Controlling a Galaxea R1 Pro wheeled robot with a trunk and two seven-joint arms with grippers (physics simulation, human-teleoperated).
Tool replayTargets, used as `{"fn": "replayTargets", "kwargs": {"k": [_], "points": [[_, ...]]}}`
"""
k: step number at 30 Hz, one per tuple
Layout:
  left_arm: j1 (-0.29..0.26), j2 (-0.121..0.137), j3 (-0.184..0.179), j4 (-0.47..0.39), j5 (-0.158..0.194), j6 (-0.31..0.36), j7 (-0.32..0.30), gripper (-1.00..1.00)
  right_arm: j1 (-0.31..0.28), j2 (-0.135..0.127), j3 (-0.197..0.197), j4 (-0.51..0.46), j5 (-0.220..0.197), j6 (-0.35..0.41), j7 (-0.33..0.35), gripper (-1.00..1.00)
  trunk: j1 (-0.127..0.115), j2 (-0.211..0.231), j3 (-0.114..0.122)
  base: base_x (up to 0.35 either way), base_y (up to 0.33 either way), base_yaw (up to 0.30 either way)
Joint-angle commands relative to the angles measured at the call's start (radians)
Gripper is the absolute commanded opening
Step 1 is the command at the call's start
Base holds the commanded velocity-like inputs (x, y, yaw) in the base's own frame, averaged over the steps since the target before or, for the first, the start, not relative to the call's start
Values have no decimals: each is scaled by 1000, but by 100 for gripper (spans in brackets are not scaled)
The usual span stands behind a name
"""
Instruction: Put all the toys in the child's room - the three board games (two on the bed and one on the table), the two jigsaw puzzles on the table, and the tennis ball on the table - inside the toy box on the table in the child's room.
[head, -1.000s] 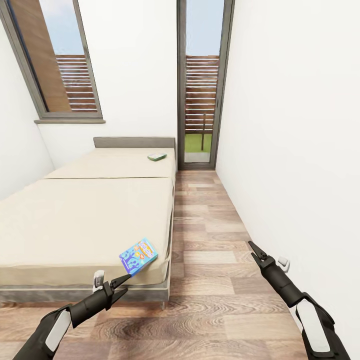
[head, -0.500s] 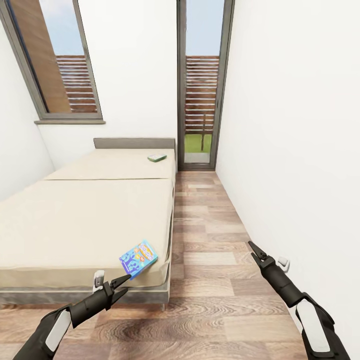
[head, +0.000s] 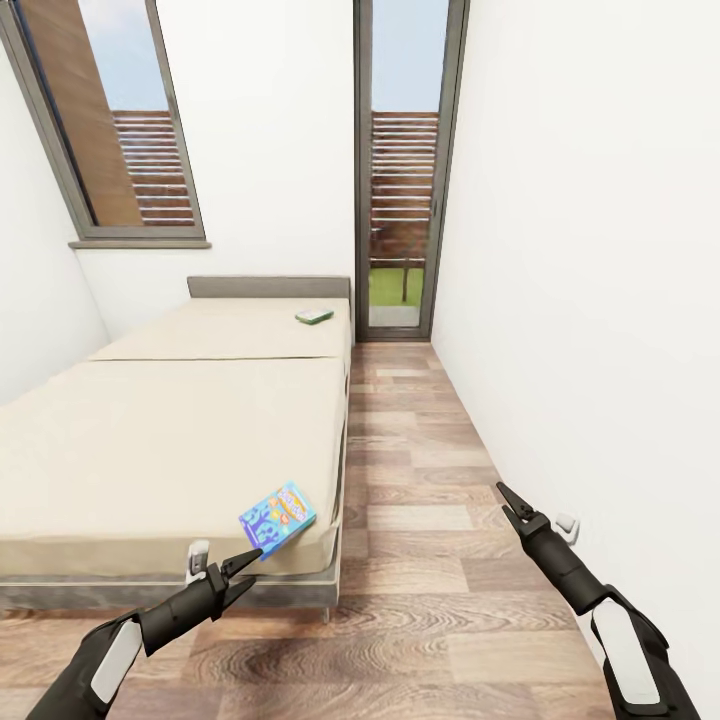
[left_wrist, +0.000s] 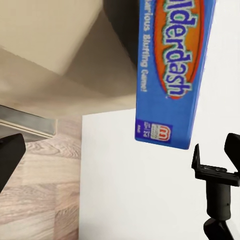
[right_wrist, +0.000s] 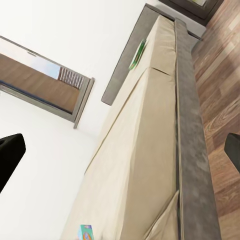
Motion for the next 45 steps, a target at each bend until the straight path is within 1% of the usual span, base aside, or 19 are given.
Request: {"fn": "replayTargets", "kwargs": {"k": [1,8,32,45], "points": [[0,0,1,0,3,6,-1,100,-1,0,-1,0,-7,8,1,100,-4,7,2,0,0,0],[0,0,1,0,3,6,0,100,-1,0,-1,0,-7,8,1,100,-31,56,24,0,0,0],[0,0,1,0,3,6,-1,100,0,1,-1,0,-7,8,1,100,-31,56,24,1,0,0],[0,0,1,0,2,5,0,100,0,0,-1,0,-7,8,1,100,-31,56,24,81,-18,0]]}}
